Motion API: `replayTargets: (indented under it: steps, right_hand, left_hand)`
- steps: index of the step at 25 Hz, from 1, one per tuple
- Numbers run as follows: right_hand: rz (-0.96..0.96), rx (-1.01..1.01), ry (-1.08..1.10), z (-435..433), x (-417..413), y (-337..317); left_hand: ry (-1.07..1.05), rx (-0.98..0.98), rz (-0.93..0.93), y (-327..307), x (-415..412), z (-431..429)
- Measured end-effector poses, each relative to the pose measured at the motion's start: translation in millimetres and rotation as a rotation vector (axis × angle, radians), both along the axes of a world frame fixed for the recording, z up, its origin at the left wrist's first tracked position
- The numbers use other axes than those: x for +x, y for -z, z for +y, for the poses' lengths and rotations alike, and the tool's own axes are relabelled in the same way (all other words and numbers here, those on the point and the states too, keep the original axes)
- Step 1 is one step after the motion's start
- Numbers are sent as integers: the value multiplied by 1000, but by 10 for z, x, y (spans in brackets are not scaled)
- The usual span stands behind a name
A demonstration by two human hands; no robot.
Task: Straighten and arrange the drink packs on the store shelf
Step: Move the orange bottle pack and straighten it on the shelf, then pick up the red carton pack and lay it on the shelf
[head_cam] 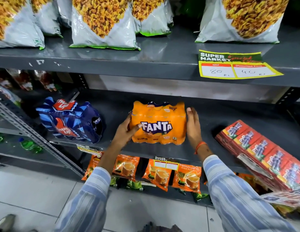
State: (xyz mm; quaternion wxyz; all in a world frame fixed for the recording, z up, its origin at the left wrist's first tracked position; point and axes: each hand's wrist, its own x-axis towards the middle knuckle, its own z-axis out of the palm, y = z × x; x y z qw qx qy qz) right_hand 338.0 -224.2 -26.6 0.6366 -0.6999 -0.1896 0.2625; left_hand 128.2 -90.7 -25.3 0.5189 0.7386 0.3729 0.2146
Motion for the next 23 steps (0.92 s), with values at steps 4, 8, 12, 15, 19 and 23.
replayTargets:
  steps: [4,8,12,15,19,23]
  right_hand:
    - [182,29,-79,61,-76,67]
    - [211,88,-18,16,-161,125]
    - [230,108,43,-64,-215,176]
    - [228,98,63,-80,-239,137]
    - [68,111,191,-191,-333,79]
    - [-280,73,312,-487,-261,-10]
  left_hand:
    - [-89,38,-90,17,-16,-95]
    - [-99,70,-94,113,-104,-173]
    - [-120,123,-102,171,-169,-299]
    - [-84,121,-62,181,-155,-323]
    - [-202,438,149,126,-22,-668]
    - [-146,745,90,-127,286,-1162]
